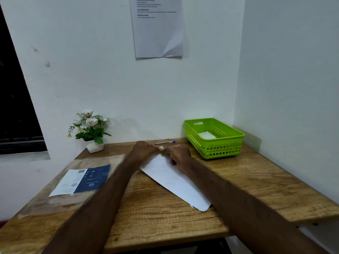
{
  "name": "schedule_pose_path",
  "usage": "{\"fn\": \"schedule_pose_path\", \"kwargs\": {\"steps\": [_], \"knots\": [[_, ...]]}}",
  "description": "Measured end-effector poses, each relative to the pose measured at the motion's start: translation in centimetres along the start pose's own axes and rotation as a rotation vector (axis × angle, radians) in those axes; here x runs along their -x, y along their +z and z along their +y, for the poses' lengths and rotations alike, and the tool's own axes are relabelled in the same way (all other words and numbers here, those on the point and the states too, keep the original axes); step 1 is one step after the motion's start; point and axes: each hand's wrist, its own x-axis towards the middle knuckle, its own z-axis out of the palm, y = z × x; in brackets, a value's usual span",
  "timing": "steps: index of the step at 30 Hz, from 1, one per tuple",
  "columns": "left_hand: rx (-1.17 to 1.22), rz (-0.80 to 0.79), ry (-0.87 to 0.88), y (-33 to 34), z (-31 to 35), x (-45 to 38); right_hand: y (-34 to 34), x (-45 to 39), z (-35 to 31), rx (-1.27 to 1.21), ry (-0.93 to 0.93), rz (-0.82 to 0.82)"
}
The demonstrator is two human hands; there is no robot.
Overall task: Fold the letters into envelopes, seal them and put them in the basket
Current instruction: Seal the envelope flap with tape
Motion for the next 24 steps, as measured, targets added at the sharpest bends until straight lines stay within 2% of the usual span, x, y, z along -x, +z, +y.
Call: {"fn": "schedule_pose_path", "kwargs": {"steps": [15,24], "knots": [[-0.043,0.059,0.095,-0.07,-0.71,-0.60,0.30,0.32,-0.28,0.108,-0.074,0.007],[-0.130,0.086,0.146,0.09,-0.85,-0.71,0.48,0.27,-0.52,0.362,-0.187,0.062]]}}
